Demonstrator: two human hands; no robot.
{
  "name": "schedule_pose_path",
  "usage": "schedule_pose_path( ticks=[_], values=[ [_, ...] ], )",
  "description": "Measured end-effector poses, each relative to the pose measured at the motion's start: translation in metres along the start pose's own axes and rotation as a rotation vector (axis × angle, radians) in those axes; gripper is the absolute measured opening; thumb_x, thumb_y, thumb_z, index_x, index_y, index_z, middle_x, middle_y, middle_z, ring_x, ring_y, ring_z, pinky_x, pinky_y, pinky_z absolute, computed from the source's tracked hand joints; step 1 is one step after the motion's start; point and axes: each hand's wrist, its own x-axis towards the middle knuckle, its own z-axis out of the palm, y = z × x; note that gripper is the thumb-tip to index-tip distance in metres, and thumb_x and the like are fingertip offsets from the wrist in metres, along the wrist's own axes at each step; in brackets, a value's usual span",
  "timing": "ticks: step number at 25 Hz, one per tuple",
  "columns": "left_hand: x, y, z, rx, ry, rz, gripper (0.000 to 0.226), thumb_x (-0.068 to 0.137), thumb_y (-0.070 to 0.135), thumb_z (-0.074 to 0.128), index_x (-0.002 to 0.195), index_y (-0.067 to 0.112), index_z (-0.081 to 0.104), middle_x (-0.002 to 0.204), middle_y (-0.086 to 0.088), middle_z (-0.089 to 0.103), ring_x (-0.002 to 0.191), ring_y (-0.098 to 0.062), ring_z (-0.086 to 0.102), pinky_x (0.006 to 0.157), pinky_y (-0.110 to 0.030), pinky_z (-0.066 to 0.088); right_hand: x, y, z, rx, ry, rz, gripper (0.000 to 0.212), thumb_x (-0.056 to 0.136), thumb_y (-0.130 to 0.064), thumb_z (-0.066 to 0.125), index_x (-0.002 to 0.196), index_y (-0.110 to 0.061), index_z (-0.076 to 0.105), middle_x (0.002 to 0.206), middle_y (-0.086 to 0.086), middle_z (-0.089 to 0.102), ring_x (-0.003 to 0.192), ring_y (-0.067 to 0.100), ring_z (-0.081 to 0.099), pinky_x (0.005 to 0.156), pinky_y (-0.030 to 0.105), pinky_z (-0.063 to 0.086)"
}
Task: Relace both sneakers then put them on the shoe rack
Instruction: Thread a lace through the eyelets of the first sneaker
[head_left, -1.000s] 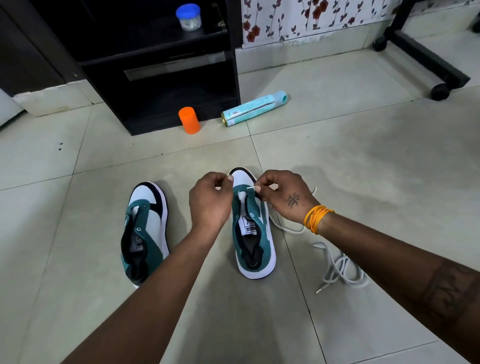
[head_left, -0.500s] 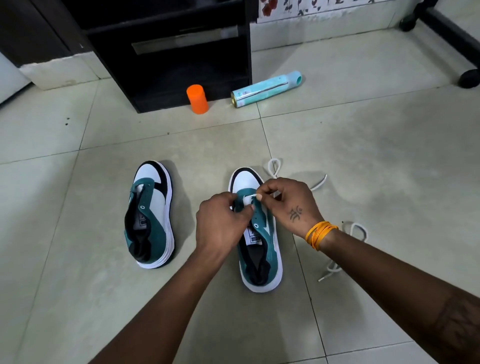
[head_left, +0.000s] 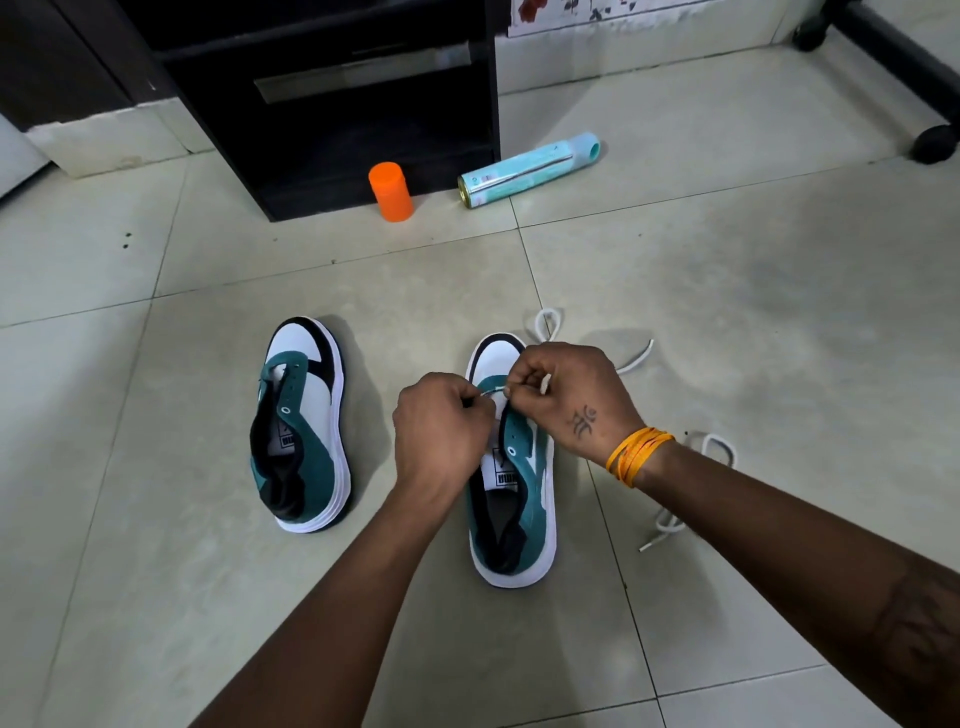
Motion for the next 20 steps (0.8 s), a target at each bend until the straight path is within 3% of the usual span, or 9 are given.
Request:
schedule_pose_path(
  ticks=[4,12,20],
  values=[
    [0.000,-0.002,-0.003,-0.154,-0.012,-0.099,0.021,0.085,0.019,0.067,0.066,0.012,0.075,0.058,0.000,0.068,0.058,-0.015,0.067,0.060,-0.035,0.054,-0.008,-0.007,0.015,0.006,-0.033,0.004,0.008,0.076,-0.029,0.060,0.078,-0.025,0.068,0.079,-0.009,0.064,0.075,0.011,0.061,0.070,0.040,0.054],
    [-0.003,0.000,-0.003,-0.274,-0.016,-0.129,0.015,0.085,0.016,0.071,0.076,0.021,0.082,0.066,0.011,0.074,0.064,-0.006,0.069,0.068,-0.033,0.058,-0.016,-0.009,0.035,-0.081,0.071,0.023,0.001,0.085,-0.025,0.064,0.086,-0.024,0.063,0.090,-0.005,0.054,0.072,0.023,0.059,0.058,0.042,0.050],
    [-0.003,0.000,-0.001,-0.317,-0.034,-0.139,0.016,0.085,0.016,0.070,0.077,0.022,0.082,0.067,0.011,0.075,0.067,-0.010,0.072,0.071,-0.038,0.060,-0.023,-0.007,0.046,-0.055,0.192,0.079,0.004,0.089,-0.023,0.061,0.087,-0.022,0.058,0.095,-0.003,0.052,0.069,0.022,0.055,0.056,0.041,0.047]
  ],
)
